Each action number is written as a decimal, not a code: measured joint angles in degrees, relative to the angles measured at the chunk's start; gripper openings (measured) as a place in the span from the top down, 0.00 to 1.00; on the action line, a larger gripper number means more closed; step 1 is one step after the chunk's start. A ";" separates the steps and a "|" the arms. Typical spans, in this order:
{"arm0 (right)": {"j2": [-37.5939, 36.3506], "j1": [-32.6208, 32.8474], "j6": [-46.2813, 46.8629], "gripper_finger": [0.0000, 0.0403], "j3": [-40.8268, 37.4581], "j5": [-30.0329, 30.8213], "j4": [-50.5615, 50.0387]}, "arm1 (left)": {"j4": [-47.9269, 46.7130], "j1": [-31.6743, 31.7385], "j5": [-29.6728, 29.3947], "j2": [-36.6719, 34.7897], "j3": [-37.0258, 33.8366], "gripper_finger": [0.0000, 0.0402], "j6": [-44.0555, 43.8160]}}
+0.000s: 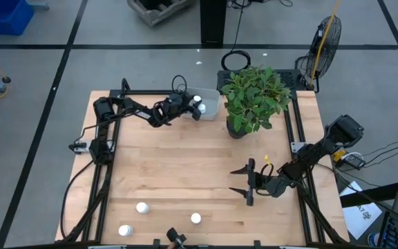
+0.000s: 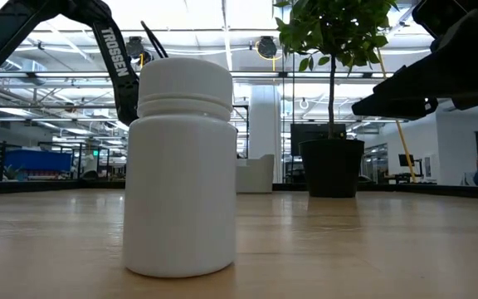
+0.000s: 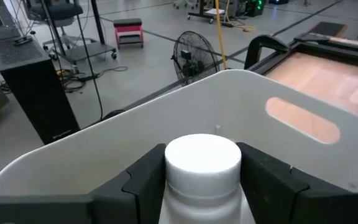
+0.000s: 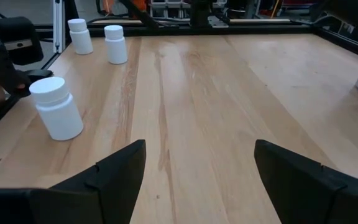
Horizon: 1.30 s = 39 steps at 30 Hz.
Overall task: Pick and place pill bottles into a basket
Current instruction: Put the white pill bottle into the gray bin
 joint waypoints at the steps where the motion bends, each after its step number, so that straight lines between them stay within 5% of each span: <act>1: 0.00 0.00 0.00 0.28 0.00 -0.01 0.00 | 0.06 0.00 0.00 0.00 0.00 0.49 -0.42; 16: 0.00 0.00 -0.04 0.28 0.00 -0.01 0.39 | -0.49 -0.81 -1.26 -1.56 -0.09 0.44 0.47; 26: 0.04 0.02 -1.65 0.28 -0.02 -2.69 1.31 | -15.18 -3.27 -0.98 -15.07 -0.07 0.44 0.75; 32: 0.02 0.02 -4.29 0.28 0.00 -10.33 4.40 | -28.37 -10.53 3.48 -26.35 -0.04 0.44 -1.83; 39: 0.02 -0.02 -1.61 0.28 0.06 -15.30 7.32 | -31.10 -24.81 3.56 -34.47 -0.02 0.44 -2.94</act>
